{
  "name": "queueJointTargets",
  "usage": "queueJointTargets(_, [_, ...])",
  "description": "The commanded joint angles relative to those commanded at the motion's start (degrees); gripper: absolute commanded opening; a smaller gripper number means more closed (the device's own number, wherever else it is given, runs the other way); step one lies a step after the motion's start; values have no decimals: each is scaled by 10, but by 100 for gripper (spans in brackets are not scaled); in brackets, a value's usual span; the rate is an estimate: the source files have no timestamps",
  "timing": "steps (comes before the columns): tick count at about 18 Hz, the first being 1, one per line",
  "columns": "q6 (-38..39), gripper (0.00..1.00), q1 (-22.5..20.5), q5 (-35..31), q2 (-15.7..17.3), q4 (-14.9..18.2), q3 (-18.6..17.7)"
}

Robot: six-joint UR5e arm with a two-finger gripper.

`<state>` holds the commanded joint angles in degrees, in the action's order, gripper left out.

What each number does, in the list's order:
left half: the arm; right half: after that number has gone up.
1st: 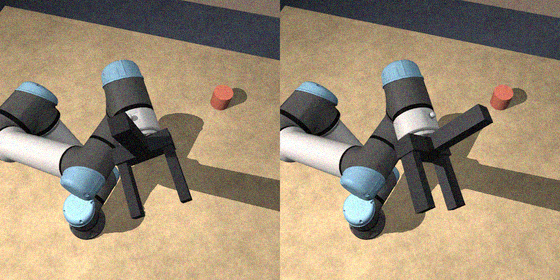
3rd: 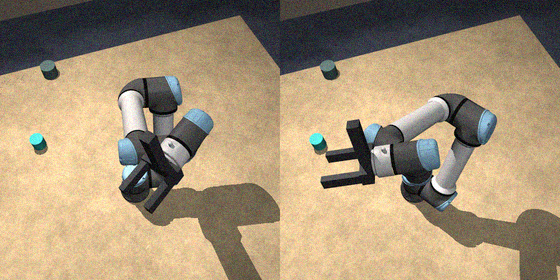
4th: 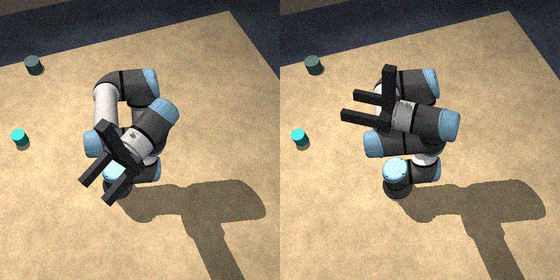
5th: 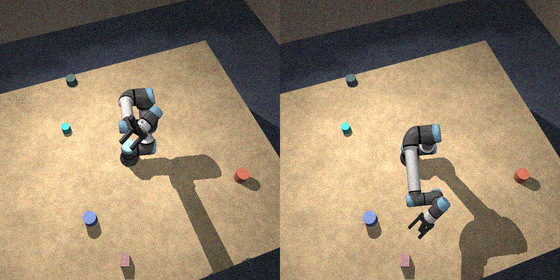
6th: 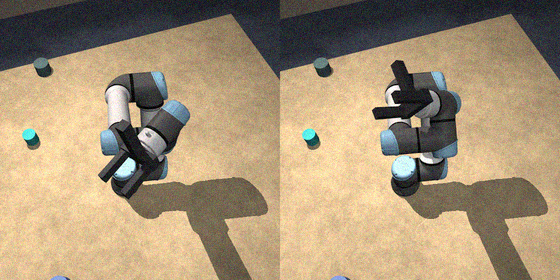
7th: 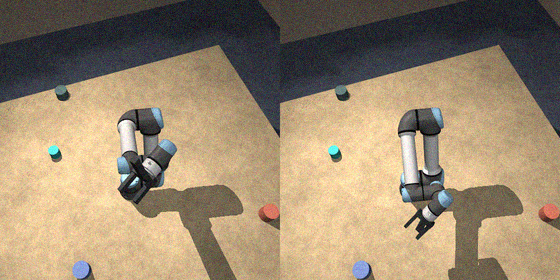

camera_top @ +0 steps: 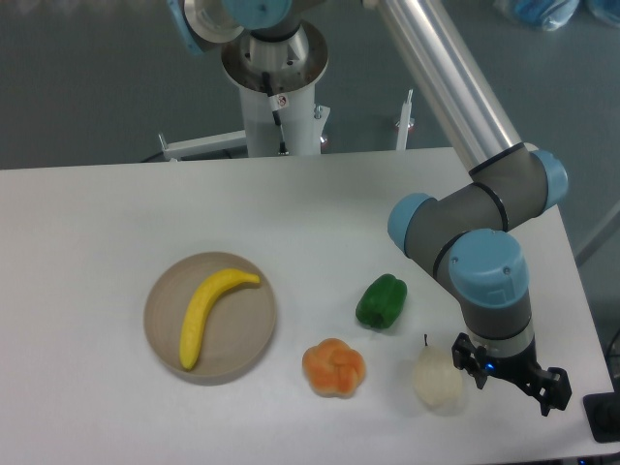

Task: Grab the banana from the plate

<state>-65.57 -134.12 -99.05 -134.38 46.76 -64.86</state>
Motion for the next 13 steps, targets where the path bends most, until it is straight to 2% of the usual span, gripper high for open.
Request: queueJointTargets(13, [16,100,4,-3,27,2,-29])
